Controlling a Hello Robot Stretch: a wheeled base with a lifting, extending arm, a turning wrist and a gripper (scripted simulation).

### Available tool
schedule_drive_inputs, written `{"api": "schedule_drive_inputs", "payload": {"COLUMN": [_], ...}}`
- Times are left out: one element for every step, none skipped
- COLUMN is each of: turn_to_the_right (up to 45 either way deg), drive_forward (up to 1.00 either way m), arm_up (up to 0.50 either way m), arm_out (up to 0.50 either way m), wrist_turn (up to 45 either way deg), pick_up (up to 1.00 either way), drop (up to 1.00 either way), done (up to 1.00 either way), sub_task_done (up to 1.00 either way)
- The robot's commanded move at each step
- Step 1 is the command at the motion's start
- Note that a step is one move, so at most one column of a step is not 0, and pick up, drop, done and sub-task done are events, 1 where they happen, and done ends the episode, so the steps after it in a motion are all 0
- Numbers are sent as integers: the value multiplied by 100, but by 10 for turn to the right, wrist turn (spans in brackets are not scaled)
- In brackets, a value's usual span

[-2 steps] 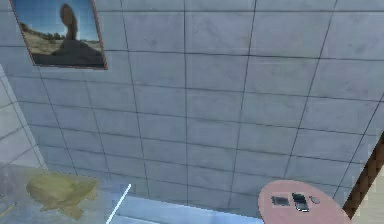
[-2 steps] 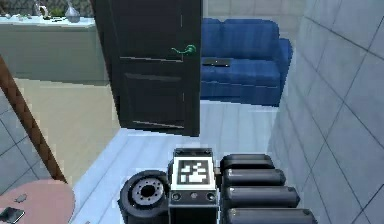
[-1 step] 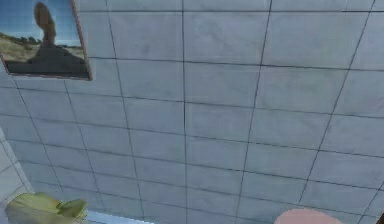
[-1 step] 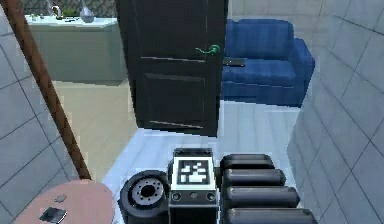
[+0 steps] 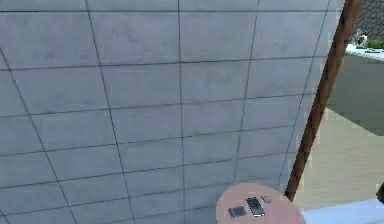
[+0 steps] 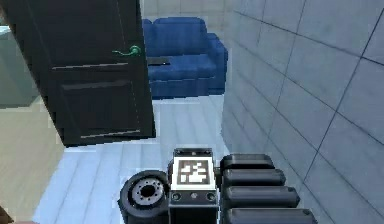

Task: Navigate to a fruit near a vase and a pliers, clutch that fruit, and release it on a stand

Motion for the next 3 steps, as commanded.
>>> {"api": "schedule_drive_inputs", "payload": {"turn_to_the_right": [0,450,450], "drive_forward": [25,0,0], "arm_up": [0,0,0], "arm_out": [0,0,0], "wrist_turn": [0,0,0], "pick_up": [0,0,0], "drop": [0,0,0], "done": [0,0,0], "sub_task_done": [0,0,0]}}
